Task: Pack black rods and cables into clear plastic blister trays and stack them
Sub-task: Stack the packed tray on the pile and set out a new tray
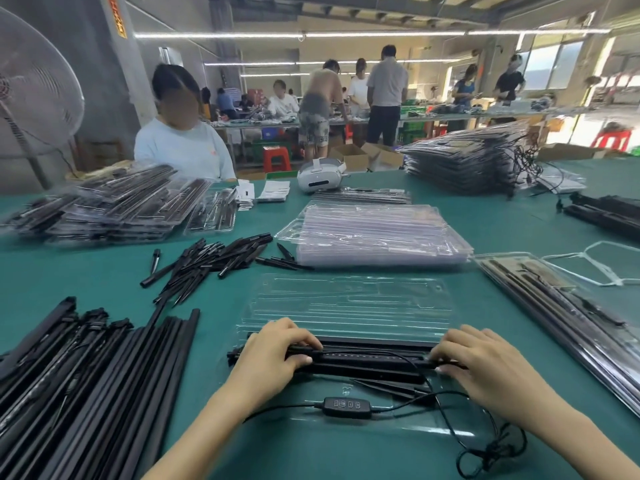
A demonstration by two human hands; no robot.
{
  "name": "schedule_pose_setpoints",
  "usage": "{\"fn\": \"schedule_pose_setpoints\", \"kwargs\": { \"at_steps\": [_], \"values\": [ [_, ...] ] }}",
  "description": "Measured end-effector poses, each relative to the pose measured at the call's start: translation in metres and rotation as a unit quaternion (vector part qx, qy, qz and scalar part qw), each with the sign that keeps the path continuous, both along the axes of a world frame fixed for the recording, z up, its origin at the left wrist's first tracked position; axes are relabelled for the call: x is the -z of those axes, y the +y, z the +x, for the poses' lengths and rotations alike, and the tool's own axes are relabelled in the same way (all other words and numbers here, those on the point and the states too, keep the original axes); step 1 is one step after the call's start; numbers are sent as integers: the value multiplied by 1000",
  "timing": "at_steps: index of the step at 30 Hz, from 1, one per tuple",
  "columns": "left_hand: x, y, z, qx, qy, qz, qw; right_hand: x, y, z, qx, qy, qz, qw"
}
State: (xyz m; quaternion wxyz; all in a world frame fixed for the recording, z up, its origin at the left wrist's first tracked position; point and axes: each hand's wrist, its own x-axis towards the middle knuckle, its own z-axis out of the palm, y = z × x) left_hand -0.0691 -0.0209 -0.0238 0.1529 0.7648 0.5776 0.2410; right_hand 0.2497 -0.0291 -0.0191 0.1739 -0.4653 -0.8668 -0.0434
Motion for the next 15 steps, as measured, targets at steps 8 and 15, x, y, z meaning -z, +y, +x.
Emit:
{"fn": "schedule_pose_setpoints", "kwargs": {
  "at_steps": [8, 15],
  "values": [
    [5, 4, 6, 19, 7, -6, 1000, -4, -5, -7, -25, 99, -98, 990],
    [3, 3, -4, 81, -55, -72, 993, 1, -1, -19, -8, 81, -137, 987]
  ]
}}
